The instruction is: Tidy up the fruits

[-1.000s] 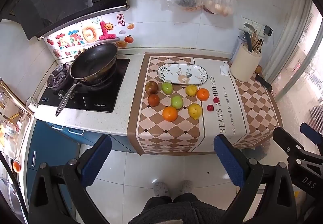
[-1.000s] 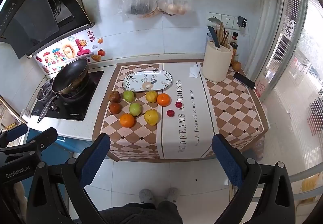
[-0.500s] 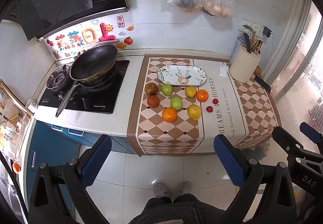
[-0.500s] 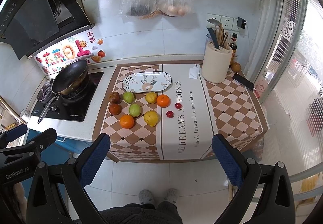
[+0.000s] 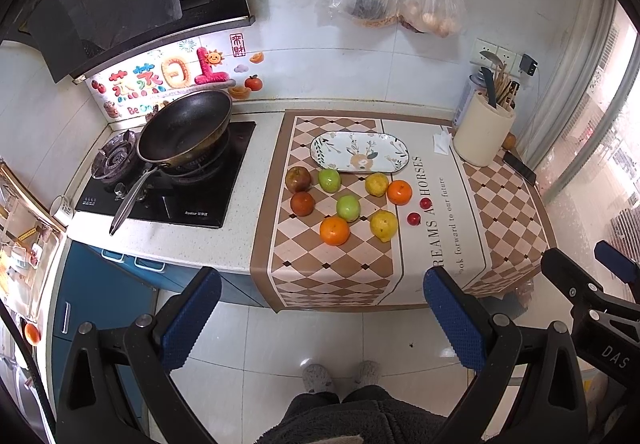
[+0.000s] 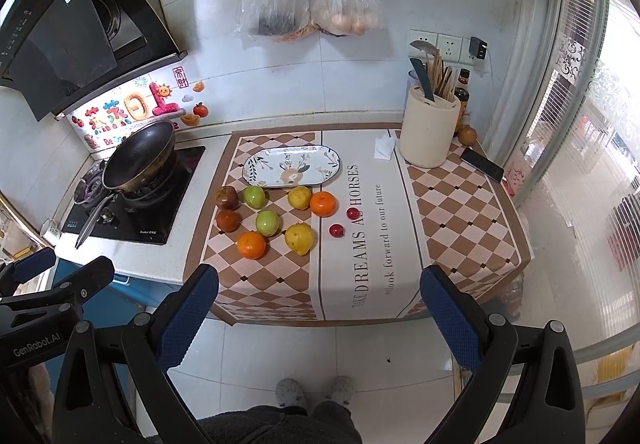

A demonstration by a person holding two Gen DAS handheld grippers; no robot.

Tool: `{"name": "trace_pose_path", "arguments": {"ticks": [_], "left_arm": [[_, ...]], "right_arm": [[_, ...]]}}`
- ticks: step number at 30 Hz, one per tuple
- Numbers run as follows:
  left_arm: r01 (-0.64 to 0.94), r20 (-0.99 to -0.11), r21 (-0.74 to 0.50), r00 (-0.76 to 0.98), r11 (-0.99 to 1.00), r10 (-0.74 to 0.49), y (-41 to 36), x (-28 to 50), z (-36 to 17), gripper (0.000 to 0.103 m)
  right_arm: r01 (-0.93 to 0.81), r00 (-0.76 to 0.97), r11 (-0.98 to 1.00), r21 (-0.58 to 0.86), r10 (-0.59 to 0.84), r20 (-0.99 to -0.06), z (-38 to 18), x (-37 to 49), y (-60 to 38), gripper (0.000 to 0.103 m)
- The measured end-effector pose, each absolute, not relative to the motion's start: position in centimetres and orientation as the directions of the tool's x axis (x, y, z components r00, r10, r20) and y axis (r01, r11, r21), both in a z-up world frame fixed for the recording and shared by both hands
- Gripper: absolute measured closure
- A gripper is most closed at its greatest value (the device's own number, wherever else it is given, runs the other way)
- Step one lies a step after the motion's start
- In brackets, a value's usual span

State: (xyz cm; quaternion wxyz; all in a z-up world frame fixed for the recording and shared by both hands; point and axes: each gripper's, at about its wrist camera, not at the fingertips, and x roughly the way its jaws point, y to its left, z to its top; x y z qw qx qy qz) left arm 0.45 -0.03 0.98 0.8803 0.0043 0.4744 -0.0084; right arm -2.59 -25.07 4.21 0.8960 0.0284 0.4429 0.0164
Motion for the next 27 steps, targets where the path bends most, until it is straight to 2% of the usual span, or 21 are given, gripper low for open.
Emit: {"name": "trace_pose_path", "arguments": {"ticks": [27], "left_arm": [[0.019, -0.833, -0.004, 0.553, 1.000, -0.014, 0.04, 0.28, 0.77, 0.000]], "right_arm": [[-0.006, 0.607, 0.998, 0.066, 0.056, -0.793, 4.21, -1.92, -25.00, 0.000]]}}
